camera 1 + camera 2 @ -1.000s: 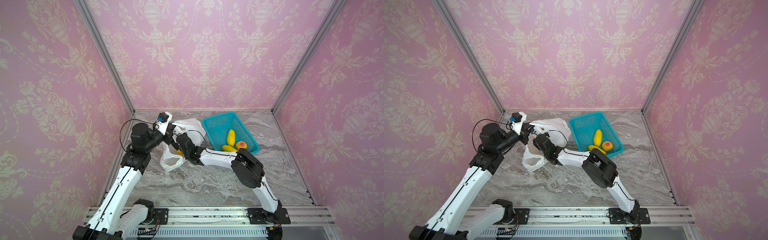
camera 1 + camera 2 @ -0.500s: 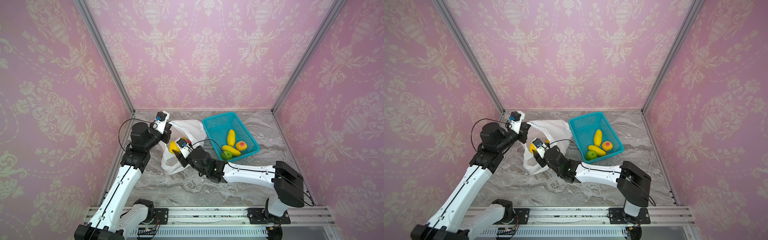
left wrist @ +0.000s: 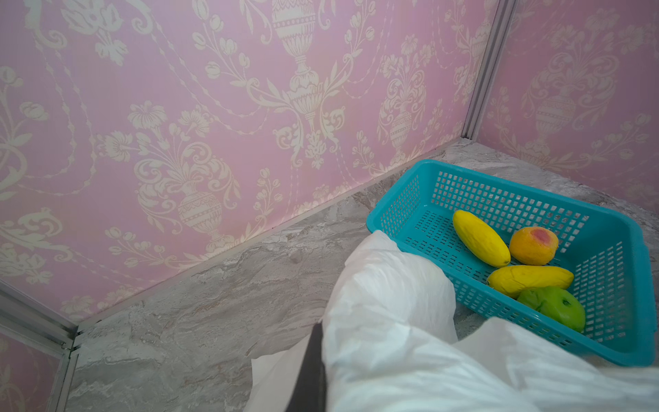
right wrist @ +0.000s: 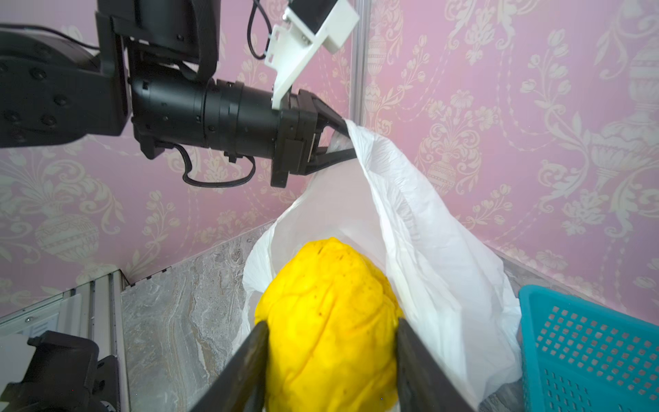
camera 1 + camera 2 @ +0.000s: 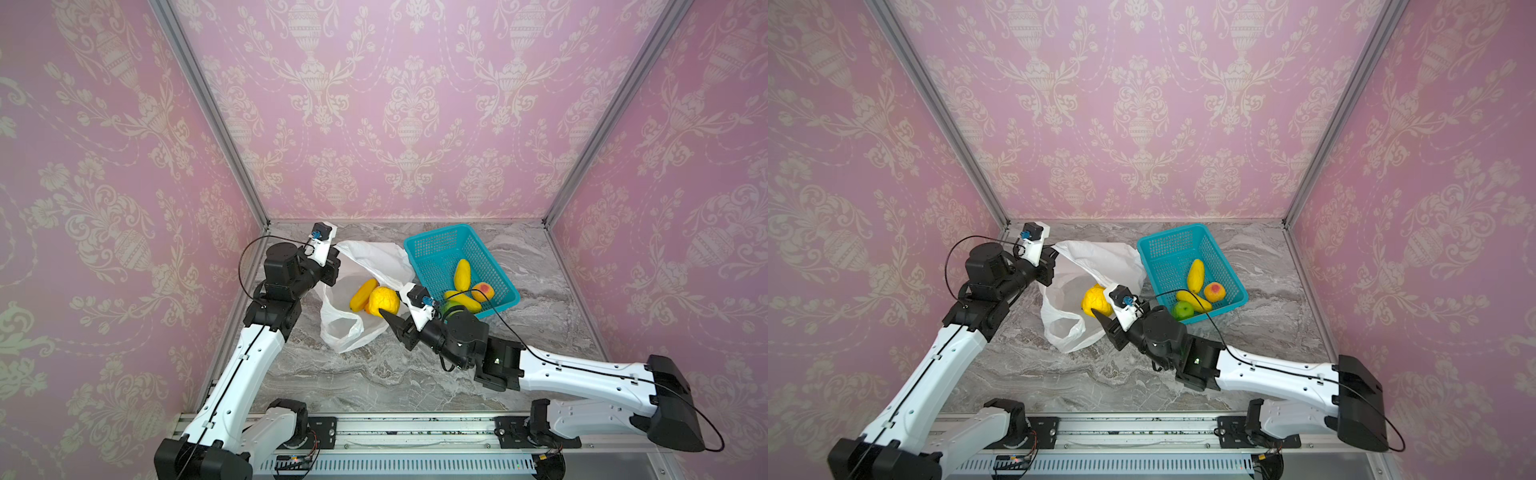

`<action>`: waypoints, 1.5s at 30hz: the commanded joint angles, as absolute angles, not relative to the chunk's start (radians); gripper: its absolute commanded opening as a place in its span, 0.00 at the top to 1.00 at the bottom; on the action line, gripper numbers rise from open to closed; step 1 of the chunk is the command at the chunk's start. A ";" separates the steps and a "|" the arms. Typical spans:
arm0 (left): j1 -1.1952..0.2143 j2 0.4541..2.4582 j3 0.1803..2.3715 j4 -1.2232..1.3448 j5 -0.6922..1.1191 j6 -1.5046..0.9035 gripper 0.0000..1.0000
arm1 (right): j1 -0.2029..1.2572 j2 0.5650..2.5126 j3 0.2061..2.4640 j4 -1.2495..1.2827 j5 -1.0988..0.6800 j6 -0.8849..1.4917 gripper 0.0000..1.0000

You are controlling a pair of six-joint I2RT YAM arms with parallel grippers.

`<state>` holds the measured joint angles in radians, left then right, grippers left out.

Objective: Untie the knot of the plastic bag and take out the fruit
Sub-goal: Pick up the fruit from the plastic bag, then place the fruit in the basket.

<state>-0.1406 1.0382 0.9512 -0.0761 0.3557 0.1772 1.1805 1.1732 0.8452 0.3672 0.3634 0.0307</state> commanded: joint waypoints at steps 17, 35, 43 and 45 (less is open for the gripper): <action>-0.135 1.039 0.975 -0.084 0.352 0.181 1.00 | 0.819 0.843 0.694 0.022 0.619 0.312 0.53; -0.134 1.038 0.973 -0.086 0.351 0.183 1.00 | 0.484 1.428 0.869 -0.034 0.317 0.388 0.45; -0.135 1.045 0.976 -0.086 0.353 0.184 1.00 | 0.485 1.536 0.913 -0.013 0.302 0.387 0.26; -0.136 1.046 0.975 -0.085 0.354 0.183 1.00 | 0.483 1.527 0.907 -0.008 0.306 0.384 0.19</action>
